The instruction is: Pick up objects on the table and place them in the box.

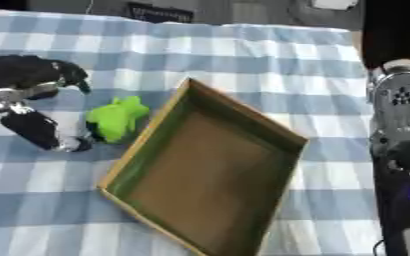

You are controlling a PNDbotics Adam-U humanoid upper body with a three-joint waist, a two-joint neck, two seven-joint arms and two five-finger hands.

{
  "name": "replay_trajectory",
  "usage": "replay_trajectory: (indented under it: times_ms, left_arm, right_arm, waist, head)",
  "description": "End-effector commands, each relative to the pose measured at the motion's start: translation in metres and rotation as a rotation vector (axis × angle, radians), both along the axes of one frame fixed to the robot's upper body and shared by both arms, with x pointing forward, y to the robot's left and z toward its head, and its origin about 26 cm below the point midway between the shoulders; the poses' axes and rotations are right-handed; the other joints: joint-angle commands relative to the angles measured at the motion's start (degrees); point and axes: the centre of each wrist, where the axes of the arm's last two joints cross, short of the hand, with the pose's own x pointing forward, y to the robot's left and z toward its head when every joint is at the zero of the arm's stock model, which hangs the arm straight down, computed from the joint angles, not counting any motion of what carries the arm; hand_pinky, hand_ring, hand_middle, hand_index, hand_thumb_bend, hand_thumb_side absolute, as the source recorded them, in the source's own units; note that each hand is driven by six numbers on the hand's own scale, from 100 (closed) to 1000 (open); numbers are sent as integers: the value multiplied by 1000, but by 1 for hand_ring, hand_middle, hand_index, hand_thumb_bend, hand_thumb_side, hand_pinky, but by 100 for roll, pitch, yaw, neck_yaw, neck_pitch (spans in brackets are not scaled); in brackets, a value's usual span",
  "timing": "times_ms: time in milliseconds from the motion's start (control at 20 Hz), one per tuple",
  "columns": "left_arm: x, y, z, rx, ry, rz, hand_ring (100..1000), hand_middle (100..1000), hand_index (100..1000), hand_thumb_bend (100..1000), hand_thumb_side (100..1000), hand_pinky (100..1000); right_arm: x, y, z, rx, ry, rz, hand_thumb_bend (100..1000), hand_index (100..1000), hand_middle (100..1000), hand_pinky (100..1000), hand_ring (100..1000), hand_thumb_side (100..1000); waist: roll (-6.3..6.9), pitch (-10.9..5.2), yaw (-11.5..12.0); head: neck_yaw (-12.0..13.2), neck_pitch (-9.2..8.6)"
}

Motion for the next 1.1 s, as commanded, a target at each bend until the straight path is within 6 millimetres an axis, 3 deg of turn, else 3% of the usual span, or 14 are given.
replay_trajectory:
  times_ms: [50,150,350,650,800,1100]
  left_arm:
    - [8,2,-5,-24,29,-21,815,920,878,594,574,788]
    - [13,5,-12,-32,61,-25,816,921,879,599,574,790]
    - [17,10,-19,-14,56,-37,884,949,876,646,564,888]
    - [10,1,9,11,-274,-199,908,960,838,664,613,967]
    - [13,1,7,9,-366,-234,888,943,835,645,610,926]
    - [37,16,-30,-23,-142,-113,923,992,899,683,593,943]
  right_arm:
    - [-3,1,7,1,-27,10,100,616,408,470,433,749]
    - [-3,2,8,5,-27,12,100,616,408,470,432,749]
    - [-3,3,10,10,-29,16,100,615,407,470,432,750]
    - [-3,3,9,7,-27,17,100,615,407,470,432,750]
    - [-3,4,9,8,-28,21,100,615,407,470,432,750]
    - [-3,6,10,17,-28,29,100,615,407,470,432,750]
  waist:
    - [18,-63,-27]
    - [21,-56,-39]
    - [22,-46,-54]
    - [23,-56,-46]
    - [29,-57,-56]
    - [17,-31,-100]
  head:
    - [42,-5]
    - [65,-5]
    - [64,-5]
    - [79,-5]
    - [107,-5]
    - [181,-5]
